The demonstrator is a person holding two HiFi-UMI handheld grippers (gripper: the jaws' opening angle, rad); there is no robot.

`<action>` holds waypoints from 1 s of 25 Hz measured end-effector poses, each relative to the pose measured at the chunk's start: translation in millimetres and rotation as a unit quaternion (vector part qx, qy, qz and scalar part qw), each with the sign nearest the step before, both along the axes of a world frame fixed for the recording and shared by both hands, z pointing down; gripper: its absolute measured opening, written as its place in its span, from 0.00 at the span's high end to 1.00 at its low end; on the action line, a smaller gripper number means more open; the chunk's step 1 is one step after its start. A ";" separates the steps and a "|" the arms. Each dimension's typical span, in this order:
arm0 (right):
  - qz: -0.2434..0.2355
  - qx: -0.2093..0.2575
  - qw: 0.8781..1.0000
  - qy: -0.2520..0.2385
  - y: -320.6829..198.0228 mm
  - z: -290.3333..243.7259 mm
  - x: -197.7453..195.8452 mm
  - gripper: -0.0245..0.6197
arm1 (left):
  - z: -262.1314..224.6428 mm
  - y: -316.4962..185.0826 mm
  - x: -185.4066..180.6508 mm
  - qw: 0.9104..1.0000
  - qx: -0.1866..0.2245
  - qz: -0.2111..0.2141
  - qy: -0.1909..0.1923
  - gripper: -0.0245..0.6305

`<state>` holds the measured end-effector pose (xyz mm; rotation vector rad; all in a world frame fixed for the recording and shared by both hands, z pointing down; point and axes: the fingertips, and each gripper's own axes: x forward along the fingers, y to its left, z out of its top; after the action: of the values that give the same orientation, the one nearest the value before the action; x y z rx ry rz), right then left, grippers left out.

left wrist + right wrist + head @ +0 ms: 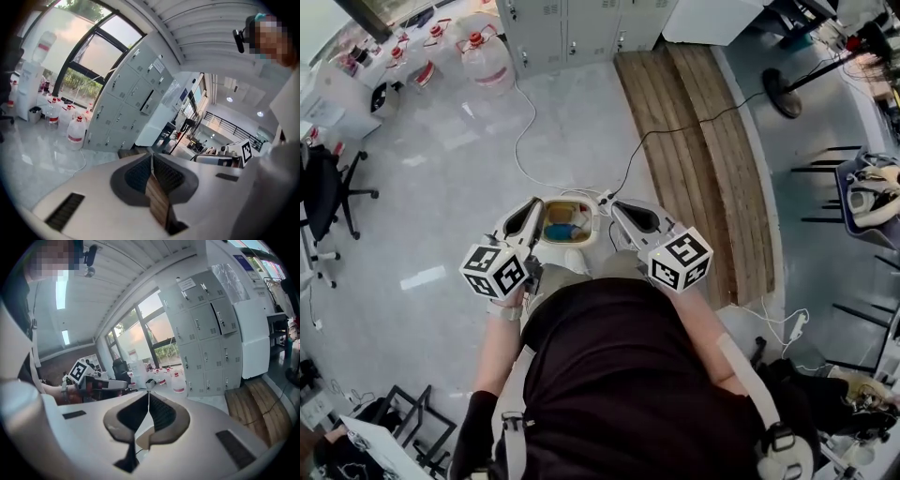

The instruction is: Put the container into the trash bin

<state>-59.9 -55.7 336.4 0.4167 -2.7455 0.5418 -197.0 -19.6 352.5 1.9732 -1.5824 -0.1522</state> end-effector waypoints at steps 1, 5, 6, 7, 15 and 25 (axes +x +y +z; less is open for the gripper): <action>-0.005 0.005 1.000 -0.004 0.6 -6.1 -1.3 0.94 | -8.1 0.9 0.2 1.000 0.008 -0.002 -0.010 0.95; -0.024 0.031 0.999 -0.013 2.2 -31.2 -8.6 0.94 | -39.5 3.6 -0.5 0.998 0.039 -0.005 -0.056 0.95; -0.029 0.039 0.999 -0.014 2.8 -37.7 -11.1 0.94 | -47.0 4.3 -1.6 0.996 0.048 -0.006 -0.068 0.95; -0.033 0.046 0.998 -0.017 3.9 -44.1 -13.4 0.94 | -53.6 5.6 -2.4 0.995 0.056 -0.007 -0.081 0.95; -0.053 0.095 0.993 -0.044 11.4 -88.4 -29.1 0.94 | -90.3 14.2 3.2 0.982 0.098 0.013 -0.163 0.85; -0.053 0.123 0.989 -0.059 15.0 -114.3 -45.0 0.94 | -124.5 17.7 -6.3 0.974 0.133 0.015 -0.181 0.83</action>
<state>-104.9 -40.8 222.2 0.3019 -2.9393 0.2077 -203.3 -1.9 228.1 2.3346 -1.8367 0.0101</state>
